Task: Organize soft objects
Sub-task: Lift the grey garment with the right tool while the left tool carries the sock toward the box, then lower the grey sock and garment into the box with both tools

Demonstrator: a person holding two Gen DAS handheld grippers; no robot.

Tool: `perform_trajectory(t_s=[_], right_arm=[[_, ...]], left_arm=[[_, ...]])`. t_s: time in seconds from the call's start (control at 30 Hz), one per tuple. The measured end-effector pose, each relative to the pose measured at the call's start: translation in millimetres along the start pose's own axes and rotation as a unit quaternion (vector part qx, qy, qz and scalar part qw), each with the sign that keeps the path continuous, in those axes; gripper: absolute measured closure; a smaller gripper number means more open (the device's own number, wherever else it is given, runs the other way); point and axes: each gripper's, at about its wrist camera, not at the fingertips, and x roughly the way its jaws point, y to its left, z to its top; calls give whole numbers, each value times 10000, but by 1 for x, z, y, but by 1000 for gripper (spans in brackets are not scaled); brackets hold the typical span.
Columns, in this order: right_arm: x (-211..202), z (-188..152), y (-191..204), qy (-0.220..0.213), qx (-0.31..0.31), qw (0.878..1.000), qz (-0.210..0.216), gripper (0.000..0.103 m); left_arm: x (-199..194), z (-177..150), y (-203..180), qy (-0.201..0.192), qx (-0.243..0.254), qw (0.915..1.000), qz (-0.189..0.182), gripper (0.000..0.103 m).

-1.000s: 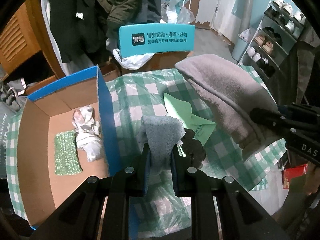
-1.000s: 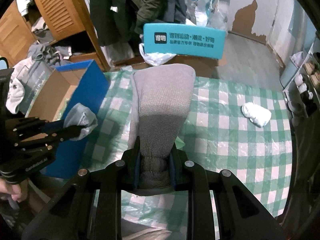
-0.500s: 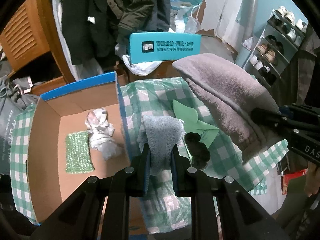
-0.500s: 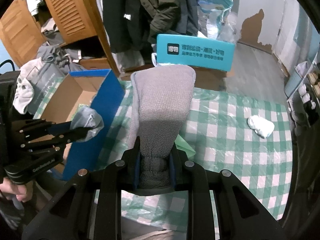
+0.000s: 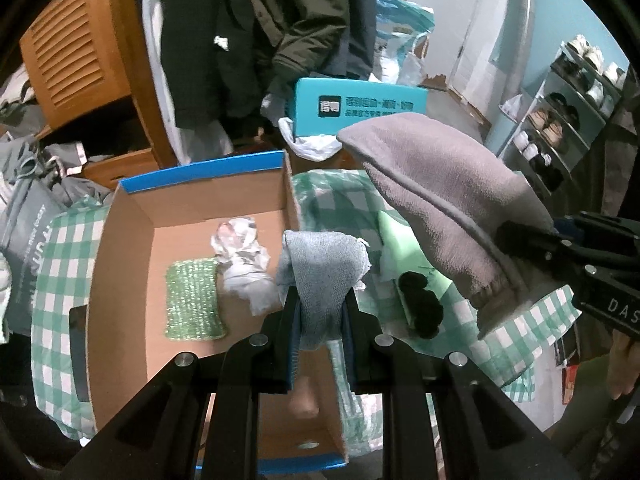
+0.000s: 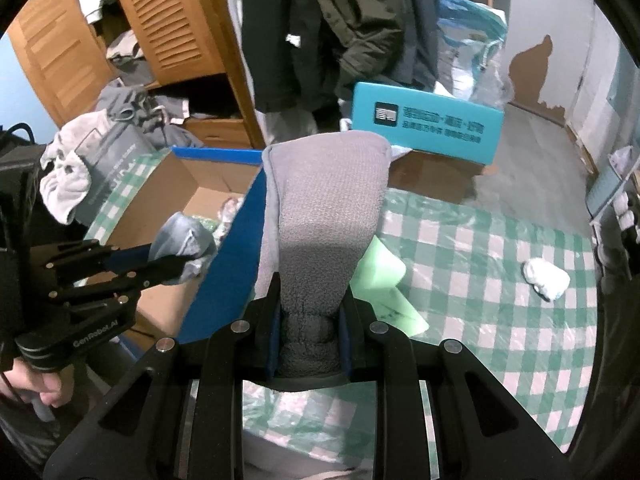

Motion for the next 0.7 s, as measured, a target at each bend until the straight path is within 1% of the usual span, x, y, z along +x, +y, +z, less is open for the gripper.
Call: perform_trajectory(t_s=[0.47,0.7], right_arm=[[13,27,50,37,-330,9993,182,82],[26,39,78,116,-500,9982,300,82]], left_arm=[[-11,-4,47,-107,-363,9991,183,85],[-13,-7,72,-124,-548,9981,268,85]])
